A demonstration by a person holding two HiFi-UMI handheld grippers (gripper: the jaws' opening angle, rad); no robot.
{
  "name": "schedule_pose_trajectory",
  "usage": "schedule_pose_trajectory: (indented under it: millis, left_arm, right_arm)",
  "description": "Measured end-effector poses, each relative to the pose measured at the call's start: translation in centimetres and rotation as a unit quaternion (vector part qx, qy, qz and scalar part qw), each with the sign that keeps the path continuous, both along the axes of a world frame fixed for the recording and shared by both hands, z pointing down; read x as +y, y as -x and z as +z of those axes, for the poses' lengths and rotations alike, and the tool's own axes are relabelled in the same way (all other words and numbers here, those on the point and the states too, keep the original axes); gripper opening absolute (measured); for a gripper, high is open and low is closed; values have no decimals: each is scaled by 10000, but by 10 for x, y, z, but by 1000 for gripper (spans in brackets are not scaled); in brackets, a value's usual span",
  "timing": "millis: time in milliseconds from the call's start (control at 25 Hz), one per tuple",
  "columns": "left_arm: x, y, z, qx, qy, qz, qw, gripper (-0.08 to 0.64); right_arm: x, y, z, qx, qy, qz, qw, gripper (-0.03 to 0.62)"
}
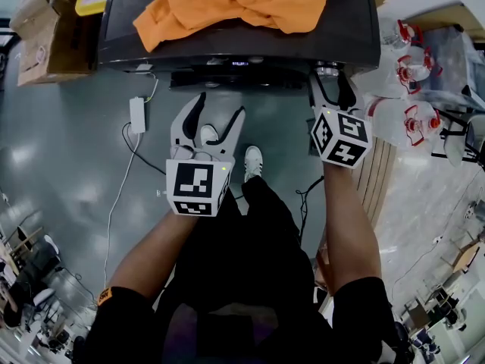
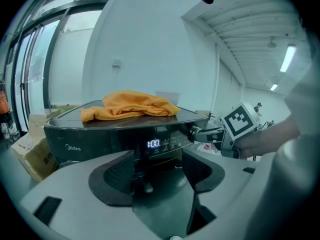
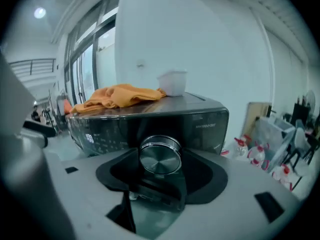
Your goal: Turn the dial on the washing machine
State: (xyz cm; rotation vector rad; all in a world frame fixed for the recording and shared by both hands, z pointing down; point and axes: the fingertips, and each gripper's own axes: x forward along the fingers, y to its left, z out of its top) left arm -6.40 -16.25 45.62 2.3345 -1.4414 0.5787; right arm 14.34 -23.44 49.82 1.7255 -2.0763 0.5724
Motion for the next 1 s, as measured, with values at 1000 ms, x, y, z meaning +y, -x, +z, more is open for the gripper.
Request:
schedule_pose_trajectory:
  millis: [1000]
  left_arm:
    - [-6,-2,-7,50,-80,-119,9999,288]
  right_arm:
    - [0,-1,1,-352,167,-63,9992,281]
